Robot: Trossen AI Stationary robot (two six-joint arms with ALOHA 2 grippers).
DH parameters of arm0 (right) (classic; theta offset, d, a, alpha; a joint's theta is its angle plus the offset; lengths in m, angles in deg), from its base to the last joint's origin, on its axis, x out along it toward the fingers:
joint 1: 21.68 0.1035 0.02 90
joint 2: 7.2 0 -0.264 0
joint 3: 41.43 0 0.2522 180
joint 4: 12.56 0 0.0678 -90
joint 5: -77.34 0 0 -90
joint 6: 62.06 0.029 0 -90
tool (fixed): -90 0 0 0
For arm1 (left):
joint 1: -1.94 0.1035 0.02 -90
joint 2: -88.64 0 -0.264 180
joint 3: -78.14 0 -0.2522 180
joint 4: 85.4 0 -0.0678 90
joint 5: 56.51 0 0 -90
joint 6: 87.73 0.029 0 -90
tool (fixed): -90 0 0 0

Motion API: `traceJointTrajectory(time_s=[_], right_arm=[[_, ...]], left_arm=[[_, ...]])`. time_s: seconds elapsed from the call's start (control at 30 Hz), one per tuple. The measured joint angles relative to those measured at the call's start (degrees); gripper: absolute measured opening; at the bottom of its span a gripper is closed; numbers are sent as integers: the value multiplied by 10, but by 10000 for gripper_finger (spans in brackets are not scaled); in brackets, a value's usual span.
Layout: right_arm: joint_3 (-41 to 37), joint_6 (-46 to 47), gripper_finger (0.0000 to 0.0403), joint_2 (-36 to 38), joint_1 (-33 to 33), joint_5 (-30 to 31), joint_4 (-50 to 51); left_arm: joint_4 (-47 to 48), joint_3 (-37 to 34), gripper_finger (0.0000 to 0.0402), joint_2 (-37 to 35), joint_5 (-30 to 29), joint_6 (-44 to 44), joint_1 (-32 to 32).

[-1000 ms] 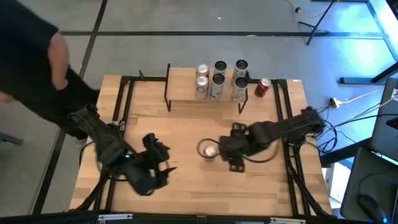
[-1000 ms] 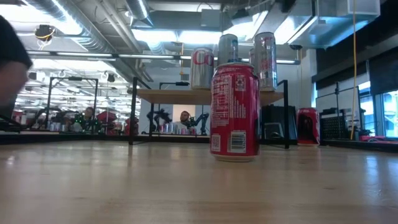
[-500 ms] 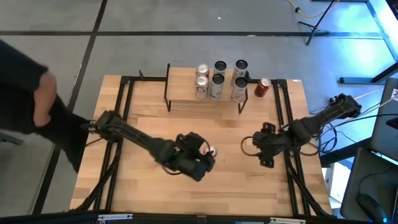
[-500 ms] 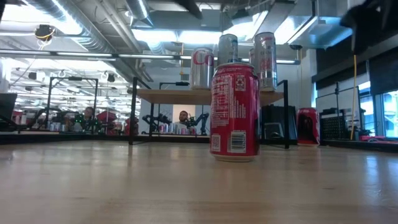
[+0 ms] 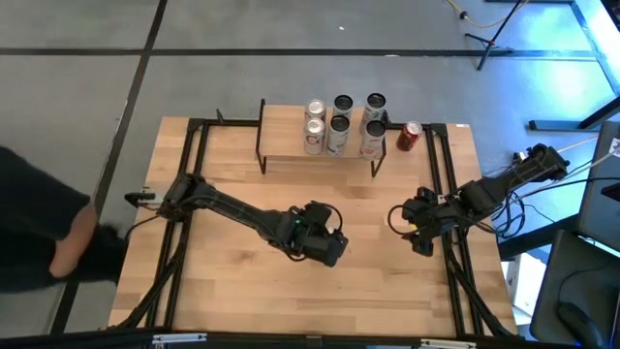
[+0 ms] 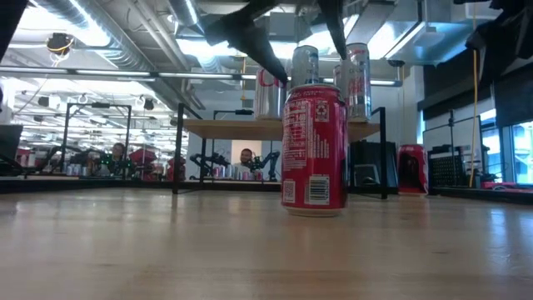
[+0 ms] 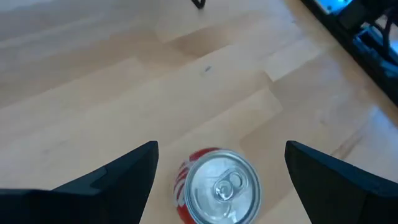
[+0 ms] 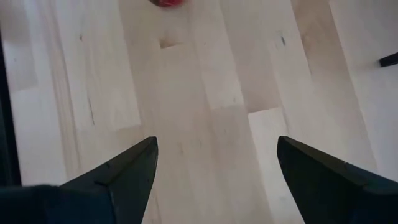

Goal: Place canned beverage on shelf
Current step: Put the bottom red soda can on the shelf

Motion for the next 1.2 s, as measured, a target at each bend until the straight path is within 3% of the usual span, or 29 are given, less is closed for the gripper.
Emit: traceJointTrajectory(time_s=[0.27, 0.57, 0.87, 1.07, 1.2], right_arm=[[0, -4, 314, 0, 0, 5, -7], [0, -16, 315, -1, 0, 6, -10], [0, -17, 315, -1, 0, 18, -13], [0, -21, 315, -1, 0, 21, -13], [0, -30, 315, -1, 0, 20, -14]], left_arm=[[-25, 0, 337, 38, 46, -15, 2], [-15, -9, 337, 44, 48, -12, 5], [-53, -56, 330, 44, 78, 1, 5], [-72, -57, 266, 43, 81, 155, 15], [-93, -58, 258, 35, 155, 362, 25]])
